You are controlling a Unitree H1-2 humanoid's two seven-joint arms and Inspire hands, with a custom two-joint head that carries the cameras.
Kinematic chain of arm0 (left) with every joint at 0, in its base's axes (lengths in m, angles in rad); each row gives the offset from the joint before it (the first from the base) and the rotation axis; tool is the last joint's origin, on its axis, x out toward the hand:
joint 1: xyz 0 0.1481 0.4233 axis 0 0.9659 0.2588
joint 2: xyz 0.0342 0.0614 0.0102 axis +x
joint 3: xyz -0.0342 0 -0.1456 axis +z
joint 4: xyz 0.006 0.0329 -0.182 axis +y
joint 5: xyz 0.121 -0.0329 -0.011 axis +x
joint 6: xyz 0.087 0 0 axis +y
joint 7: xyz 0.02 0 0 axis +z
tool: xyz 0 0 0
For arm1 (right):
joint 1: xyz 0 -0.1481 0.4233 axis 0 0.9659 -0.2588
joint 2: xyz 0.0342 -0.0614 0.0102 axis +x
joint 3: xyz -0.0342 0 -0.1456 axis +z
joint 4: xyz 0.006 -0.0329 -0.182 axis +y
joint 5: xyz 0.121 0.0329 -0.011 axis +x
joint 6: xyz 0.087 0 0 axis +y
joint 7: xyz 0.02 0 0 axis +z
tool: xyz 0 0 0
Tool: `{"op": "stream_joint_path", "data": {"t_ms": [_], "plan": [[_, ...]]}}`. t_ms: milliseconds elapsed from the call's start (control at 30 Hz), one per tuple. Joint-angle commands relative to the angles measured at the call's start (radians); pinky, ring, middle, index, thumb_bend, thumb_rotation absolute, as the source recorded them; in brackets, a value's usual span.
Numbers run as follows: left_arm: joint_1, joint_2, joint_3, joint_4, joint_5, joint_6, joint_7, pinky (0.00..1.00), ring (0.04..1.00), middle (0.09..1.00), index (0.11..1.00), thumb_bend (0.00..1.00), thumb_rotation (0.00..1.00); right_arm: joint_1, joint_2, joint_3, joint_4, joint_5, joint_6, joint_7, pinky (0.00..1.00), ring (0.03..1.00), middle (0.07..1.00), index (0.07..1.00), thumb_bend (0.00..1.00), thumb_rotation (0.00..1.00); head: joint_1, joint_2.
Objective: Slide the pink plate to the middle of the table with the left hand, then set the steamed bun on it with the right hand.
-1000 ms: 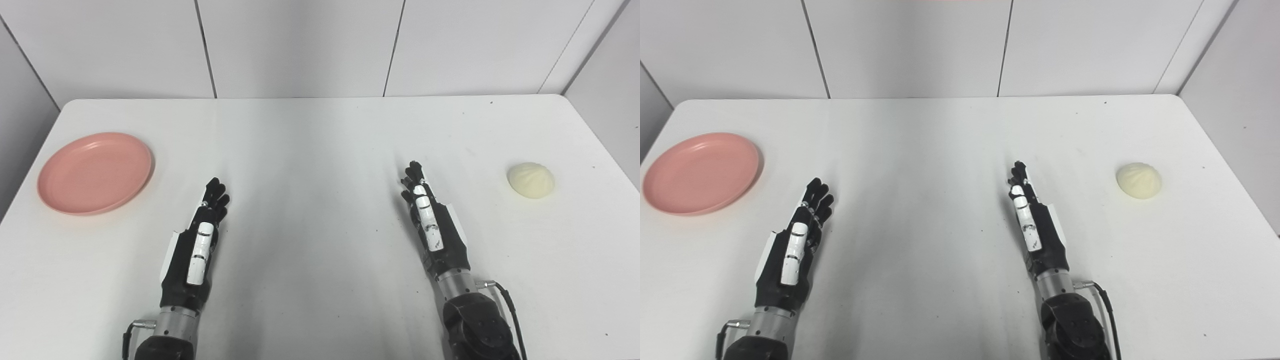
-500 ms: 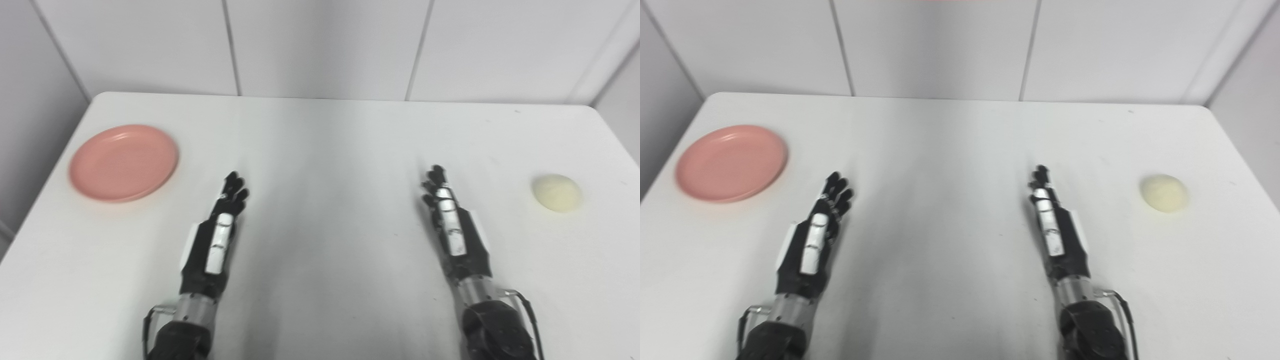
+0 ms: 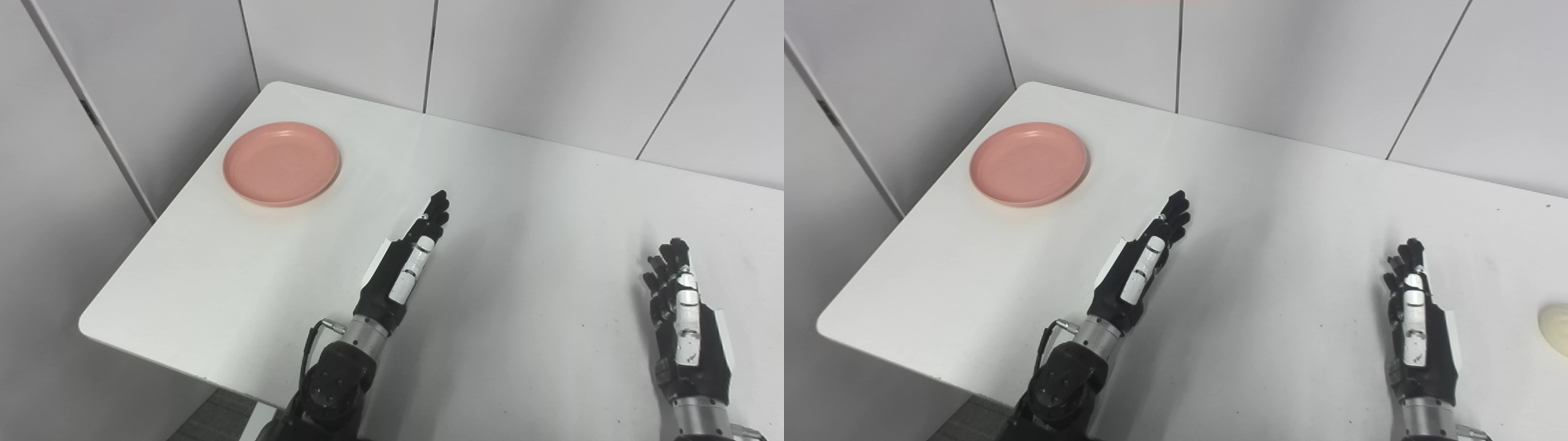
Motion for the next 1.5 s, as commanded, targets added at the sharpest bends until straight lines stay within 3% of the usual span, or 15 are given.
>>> {"op": "stream_joint_path", "data": {"t_ms": [0, 600, 900, 1033, 1267, 1467], "plan": [[0.046, 0.007, -0.001, 0.049, 0.001, -0.019, 0.004, 1.0, 0.989, 1.0, 0.993, 0.42, 1.0, 0.037, -0.002, -0.008, 0.023, 0.004, -0.027, 0.001, 1.0, 1.0, 1.0, 1.0, 0.29, 1.0, 0.001, 0.002], [0.042, 0.016, -0.003, -0.032, 0.0, 0.038, -0.004, 0.99, 0.983, 0.997, 0.99, 0.44, 1.0, 0.046, 0.01, 0.005, -0.009, -0.016, -0.019, -0.006, 1.0, 1.0, 1.0, 1.0, 0.27, 1.0, -0.012, 0.011], [-0.015, 0.044, 0.009, -0.122, -0.016, 0.103, -0.015, 1.0, 0.984, 0.996, 0.994, 0.43, 1.0, 0.047, 0.021, 0.01, -0.022, -0.028, -0.009, -0.017, 1.0, 1.0, 1.0, 1.0, 0.26, 1.0, -0.019, 0.01], [-0.036, 0.055, 0.02, -0.143, -0.026, 0.121, -0.009, 1.0, 0.99, 0.996, 0.994, 0.47, 1.0, 0.048, 0.023, 0.012, -0.025, -0.026, -0.007, -0.017, 1.0, 1.0, 1.0, 1.0, 0.26, 1.0, -0.021, 0.01], [-0.087, 0.092, 0.042, -0.198, 0.009, 0.157, -0.003, 0.98, 0.982, 0.991, 0.993, 0.47, 1.0, 0.052, 0.024, 0.015, -0.03, -0.031, -0.004, -0.019, 1.0, 1.0, 1.0, 1.0, 0.26, 1.0, -0.019, 0.008], [-0.141, 0.104, 0.08, -0.255, -0.031, 0.227, -0.005, 1.0, 0.977, 0.98, 0.98, 0.5, 1.0, 0.051, 0.023, 0.015, -0.027, -0.033, -0.004, -0.016, 1.0, 1.0, 1.0, 1.0, 0.27, 1.0, -0.019, 0.007]]}}
